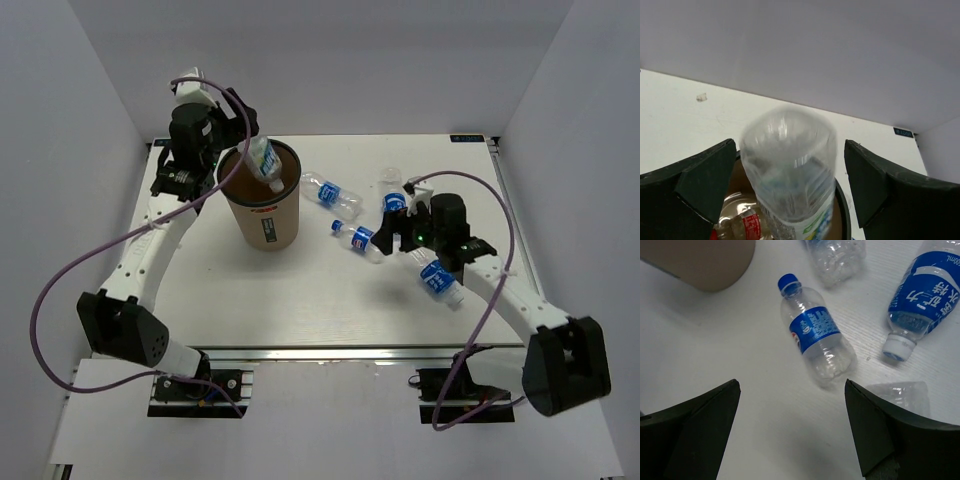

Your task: Put the plastic bottles in the bin

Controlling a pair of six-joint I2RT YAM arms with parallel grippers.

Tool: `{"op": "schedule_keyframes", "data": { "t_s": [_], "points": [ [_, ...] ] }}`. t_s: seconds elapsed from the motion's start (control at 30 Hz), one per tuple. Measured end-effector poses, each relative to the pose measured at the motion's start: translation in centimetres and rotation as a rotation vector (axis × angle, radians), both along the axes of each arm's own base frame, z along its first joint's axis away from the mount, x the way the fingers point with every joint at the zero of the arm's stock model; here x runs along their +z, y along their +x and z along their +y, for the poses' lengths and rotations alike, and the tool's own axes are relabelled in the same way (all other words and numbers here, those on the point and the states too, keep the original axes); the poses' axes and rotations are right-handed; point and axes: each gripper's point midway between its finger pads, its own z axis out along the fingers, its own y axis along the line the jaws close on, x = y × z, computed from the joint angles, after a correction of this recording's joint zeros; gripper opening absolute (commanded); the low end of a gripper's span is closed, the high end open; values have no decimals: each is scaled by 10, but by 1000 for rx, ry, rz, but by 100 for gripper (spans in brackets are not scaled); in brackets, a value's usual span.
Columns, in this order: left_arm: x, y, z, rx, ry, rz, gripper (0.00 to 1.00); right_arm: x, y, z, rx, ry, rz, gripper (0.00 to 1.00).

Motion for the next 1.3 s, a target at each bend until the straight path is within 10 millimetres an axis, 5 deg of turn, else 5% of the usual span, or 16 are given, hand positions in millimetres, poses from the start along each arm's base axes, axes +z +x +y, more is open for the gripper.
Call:
{"op": "schedule_keyframes", "data": {
  "t_s": [0.27,0.57,0.73,0.93,1.03,1.07,1.3],
  "points": [
    [31,-17,11,38,-5,-48,98,-43,50,17,27,-158,66,89],
    [42,-81,38,110,-50,-89,98,-92,50,32,115,-279,119,87],
    [13,-128,51,142,-140,-71,98,-110,56,36,116,-309,151,80],
    [-54,-160,55,162,-231,28,98,-114,63,49,124,-271,142,72],
    [-83,-174,56,175,-242,109,98,-114,66,57,131,-241,145,58],
    [-89,-178,57,182,-242,133,98,-114,67,59,134,-233,145,46],
    [-110,-203,81,306,-220,222,98,-113,66,68,138,-190,163,17]
  ]
}}
